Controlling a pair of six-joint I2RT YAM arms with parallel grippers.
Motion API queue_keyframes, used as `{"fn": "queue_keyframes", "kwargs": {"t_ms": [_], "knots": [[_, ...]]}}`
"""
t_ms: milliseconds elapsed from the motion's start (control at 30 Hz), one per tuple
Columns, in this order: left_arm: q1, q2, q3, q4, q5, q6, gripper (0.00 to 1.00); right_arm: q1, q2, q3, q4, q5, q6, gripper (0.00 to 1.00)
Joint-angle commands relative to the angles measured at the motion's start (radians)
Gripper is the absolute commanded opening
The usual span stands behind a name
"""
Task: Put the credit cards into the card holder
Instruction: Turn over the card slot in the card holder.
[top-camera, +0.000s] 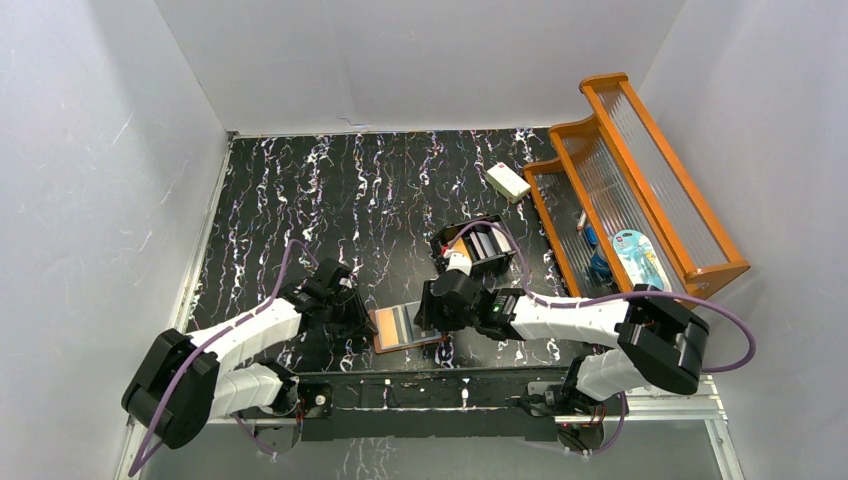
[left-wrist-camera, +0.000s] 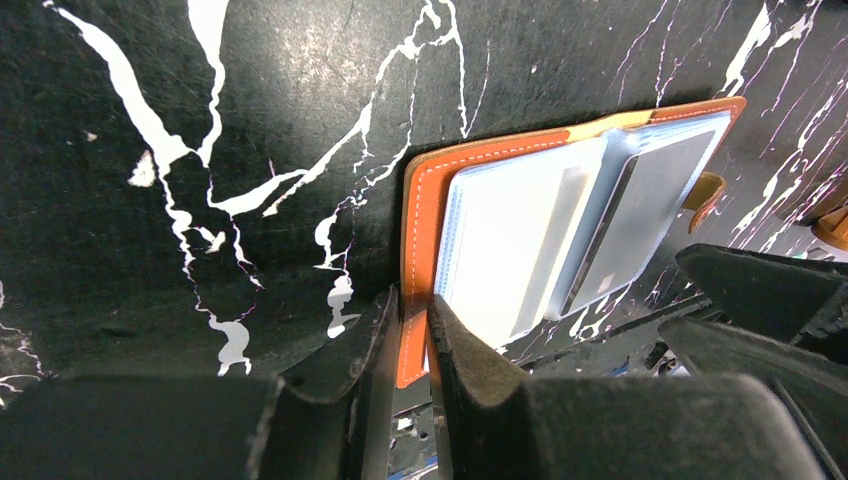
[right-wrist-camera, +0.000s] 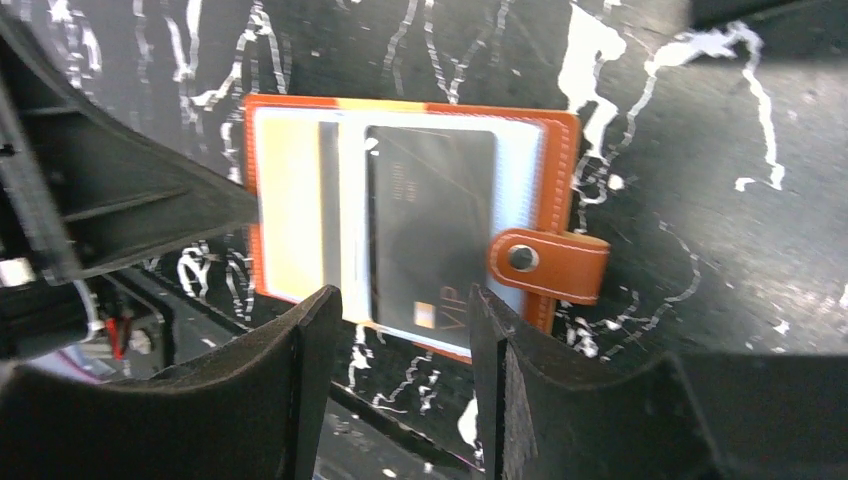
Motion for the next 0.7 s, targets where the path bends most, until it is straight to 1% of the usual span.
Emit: {"fn": "queue_keyframes", "kwargs": {"t_ms": [0, 200, 333, 433, 500, 667], "knots": [[0.003, 0.005, 0.006, -0.022, 0.003, 0.015, 0.16, -0.004, 0.009, 0.026, -0.092, 0.074, -0.02, 0.58], [0.003, 0.002, 0.005, -0.022, 0.004, 0.012, 0.16, -0.003, 0.05, 0.025, -0.083, 0.075, -0.037, 0.58], [0.003, 0.01, 0.009, -0.014, 0.008, 0.011, 0.16, -0.003, 0.066, 0.012, -0.014, 0.028, -0.045, 0.58], [0.002, 0.022, 0.015, -0.014, 0.011, 0.013, 0.16, -0.003, 0.059, 0.004, 0.007, 0.019, -0.044, 0.58], [0.004, 0.028, 0.015, -0.012, 0.013, 0.015, 0.16, -0.003, 0.049, 0.008, -0.008, 0.026, -0.045, 0.57], [0.003, 0.027, 0.018, -0.012, 0.015, 0.018, 0.16, -0.003, 0.028, 0.065, -0.128, 0.076, -0.062, 0.58]]}}
